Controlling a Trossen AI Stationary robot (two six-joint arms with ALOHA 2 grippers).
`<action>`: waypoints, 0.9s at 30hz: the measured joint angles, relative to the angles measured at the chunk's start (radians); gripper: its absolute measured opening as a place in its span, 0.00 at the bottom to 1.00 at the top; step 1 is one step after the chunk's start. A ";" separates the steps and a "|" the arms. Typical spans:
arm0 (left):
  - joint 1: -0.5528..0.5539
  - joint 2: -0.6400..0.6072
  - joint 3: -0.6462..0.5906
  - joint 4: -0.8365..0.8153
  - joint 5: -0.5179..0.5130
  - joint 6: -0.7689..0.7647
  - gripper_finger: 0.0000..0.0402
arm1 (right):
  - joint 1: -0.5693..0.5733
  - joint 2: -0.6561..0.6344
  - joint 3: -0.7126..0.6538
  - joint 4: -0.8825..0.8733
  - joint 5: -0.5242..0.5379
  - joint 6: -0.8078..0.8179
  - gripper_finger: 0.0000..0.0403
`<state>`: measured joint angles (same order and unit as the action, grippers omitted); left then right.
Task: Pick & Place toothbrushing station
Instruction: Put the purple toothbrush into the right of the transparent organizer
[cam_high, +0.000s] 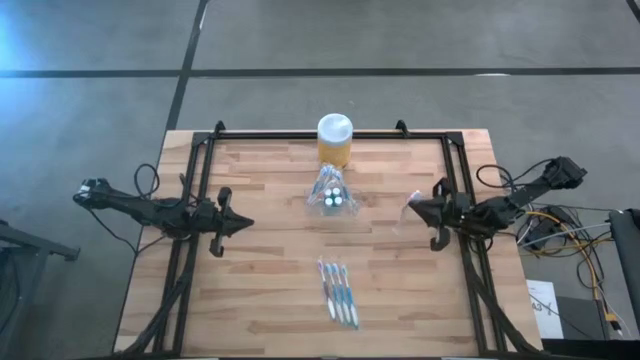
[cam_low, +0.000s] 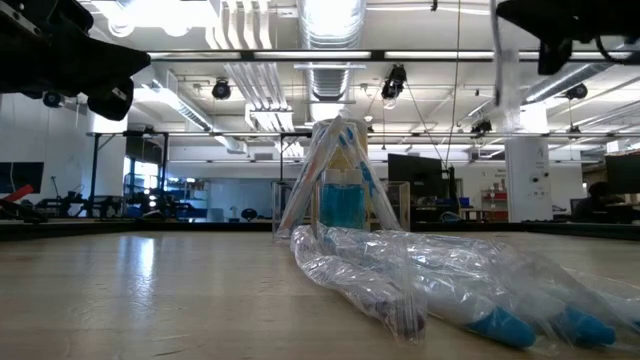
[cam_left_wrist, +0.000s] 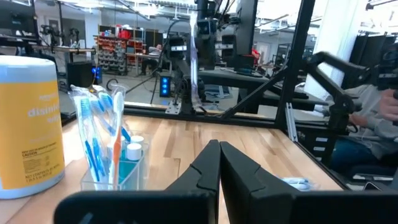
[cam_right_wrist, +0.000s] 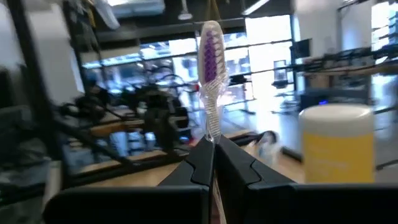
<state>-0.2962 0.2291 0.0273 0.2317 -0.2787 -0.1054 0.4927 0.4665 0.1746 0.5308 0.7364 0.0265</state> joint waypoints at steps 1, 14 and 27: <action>0.000 0.000 0.000 0.000 0.000 0.001 0.02 | -0.022 0.047 0.033 0.000 0.000 -0.006 0.02; 0.000 0.000 0.000 0.004 0.000 0.024 0.02 | -0.410 0.628 0.338 0.097 -0.230 0.012 0.02; 0.000 0.000 0.000 0.006 0.000 0.030 0.03 | -0.521 0.950 0.392 0.237 -0.160 0.069 0.02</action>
<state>-0.2962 0.2291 0.0273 0.2375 -0.2790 -0.0753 -0.0280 1.4168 0.5667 0.7677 0.5760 0.0950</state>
